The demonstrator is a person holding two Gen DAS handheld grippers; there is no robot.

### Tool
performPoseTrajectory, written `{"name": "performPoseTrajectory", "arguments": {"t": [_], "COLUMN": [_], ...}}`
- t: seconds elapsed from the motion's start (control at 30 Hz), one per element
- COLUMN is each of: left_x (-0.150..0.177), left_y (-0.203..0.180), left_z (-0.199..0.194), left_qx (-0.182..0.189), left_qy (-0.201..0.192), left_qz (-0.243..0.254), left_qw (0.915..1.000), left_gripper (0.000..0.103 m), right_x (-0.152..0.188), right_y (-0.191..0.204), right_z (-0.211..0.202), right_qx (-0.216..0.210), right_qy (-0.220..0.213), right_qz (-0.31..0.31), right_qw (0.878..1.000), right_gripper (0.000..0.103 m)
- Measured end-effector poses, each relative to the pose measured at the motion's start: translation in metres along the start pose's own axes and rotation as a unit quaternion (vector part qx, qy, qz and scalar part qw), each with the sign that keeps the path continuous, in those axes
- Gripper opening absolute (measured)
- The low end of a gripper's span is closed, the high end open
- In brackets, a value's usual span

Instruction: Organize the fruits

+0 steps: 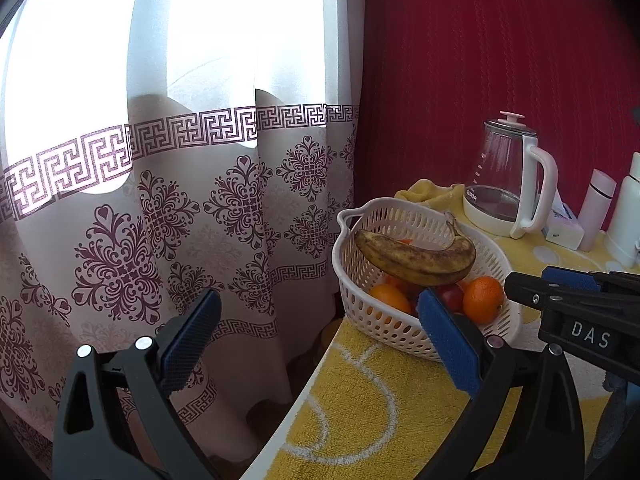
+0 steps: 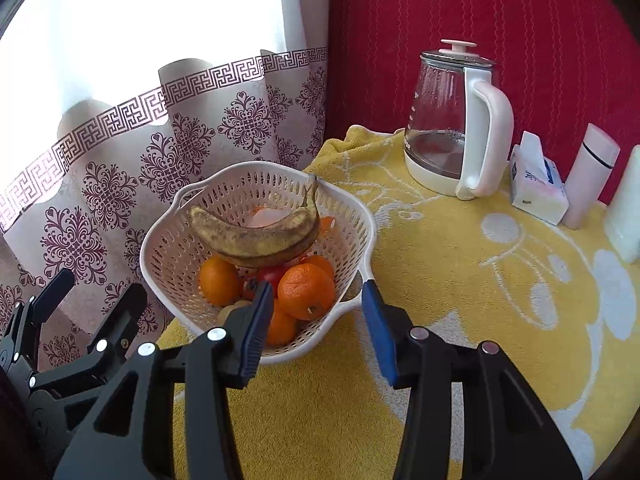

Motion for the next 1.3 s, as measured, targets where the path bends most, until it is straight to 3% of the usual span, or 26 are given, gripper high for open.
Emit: {"name": "performPoseTrajectory", "arguments": {"t": [0.3, 0.4, 0.57, 0.63, 0.93, 1.3], "left_x": [0.004, 0.006, 0.01, 0.011, 0.012, 0.013], "left_y": [-0.007, -0.01, -0.01, -0.01, -0.005, -0.007], "left_z": [-0.005, -0.009, -0.016, -0.019, -0.019, -0.018], "left_qx": [0.004, 0.008, 0.007, 0.006, 0.003, 0.004], "left_qy": [-0.006, -0.009, -0.017, -0.021, -0.02, -0.022], "left_qz": [0.016, 0.025, 0.034, 0.036, 0.03, 0.037], "left_qw": [0.9998, 0.9996, 0.9993, 0.9991, 0.9993, 0.9991], "left_gripper": [0.1, 0.1, 0.1, 0.1, 0.1, 0.1], "right_x": [0.023, 0.034, 0.044, 0.047, 0.054, 0.053], "right_y": [-0.031, -0.037, -0.025, -0.015, 0.028, 0.035], "right_z": [-0.024, -0.032, -0.045, -0.049, -0.053, -0.055], "right_qx": [0.047, 0.055, 0.073, 0.083, 0.098, 0.101], "right_qy": [-0.014, -0.022, -0.039, -0.048, -0.057, -0.058], "right_qz": [0.008, 0.007, -0.038, -0.064, -0.168, -0.182], "right_qw": [0.999, 0.998, 0.996, 0.993, 0.979, 0.976], "right_gripper": [0.048, 0.08, 0.085, 0.094, 0.098, 0.098]}}
Point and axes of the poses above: each gripper's, at about its wrist camera, not at the fingertips, and z roughly the way its jaws point, y to its left, x to its underside, the point moved 1 cm from there along z, roughly the way its jaws point, and after that the axes turned 8 degrees about -z, right-handed, at the moved point
